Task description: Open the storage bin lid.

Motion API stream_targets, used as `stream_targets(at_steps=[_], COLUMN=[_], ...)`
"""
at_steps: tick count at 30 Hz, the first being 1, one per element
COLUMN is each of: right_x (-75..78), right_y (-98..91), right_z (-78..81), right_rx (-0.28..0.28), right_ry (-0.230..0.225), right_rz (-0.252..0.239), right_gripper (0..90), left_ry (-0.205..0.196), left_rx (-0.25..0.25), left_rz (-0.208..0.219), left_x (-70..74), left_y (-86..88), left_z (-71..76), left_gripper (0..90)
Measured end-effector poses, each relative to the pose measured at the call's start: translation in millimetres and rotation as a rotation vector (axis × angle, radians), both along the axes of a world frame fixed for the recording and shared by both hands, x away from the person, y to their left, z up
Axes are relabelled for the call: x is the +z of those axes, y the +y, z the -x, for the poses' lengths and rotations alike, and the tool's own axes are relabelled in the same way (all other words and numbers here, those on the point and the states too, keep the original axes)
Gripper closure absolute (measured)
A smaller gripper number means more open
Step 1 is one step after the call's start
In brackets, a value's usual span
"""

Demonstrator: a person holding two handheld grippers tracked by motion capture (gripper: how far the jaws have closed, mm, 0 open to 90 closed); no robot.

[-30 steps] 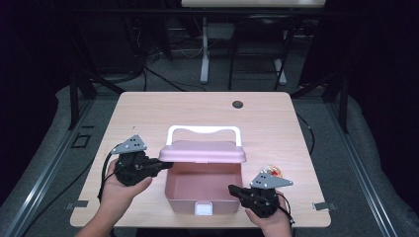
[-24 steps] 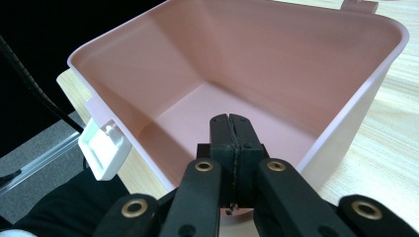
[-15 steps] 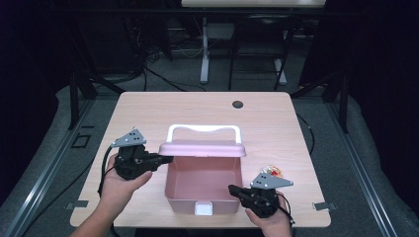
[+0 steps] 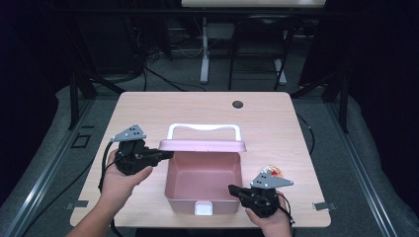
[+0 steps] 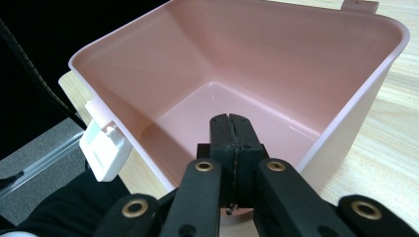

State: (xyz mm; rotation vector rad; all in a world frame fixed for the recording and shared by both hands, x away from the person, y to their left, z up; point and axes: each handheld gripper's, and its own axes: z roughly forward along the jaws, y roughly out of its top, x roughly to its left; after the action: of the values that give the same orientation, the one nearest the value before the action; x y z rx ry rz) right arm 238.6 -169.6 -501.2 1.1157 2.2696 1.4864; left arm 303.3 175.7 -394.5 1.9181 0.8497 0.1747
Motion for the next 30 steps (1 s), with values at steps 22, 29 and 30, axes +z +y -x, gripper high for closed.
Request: stream_targets(at_steps=[22,29,30], right_x=[-0.2,-0.5,-0.6], right_y=[-0.2,-0.3,-0.3], right_z=[0.0,0.3,0.3], right_rx=[0.004,0.004,0.005], right_ry=[-0.004,-0.009,-0.010], right_rz=[0.002,0.003,0.004], right_gripper=[90.0,90.0,90.0], left_ry=[0.007,0.013,0.012], left_rx=[0.020,0.025,0.026], left_rz=[0.000,-0.002,-0.004], left_x=[9.8,12.9,13.2], left_y=[-1.3,-1.9,-1.9], left_z=[-14.9,-20.0,-20.7], left_gripper=[89.6,89.6,89.6])
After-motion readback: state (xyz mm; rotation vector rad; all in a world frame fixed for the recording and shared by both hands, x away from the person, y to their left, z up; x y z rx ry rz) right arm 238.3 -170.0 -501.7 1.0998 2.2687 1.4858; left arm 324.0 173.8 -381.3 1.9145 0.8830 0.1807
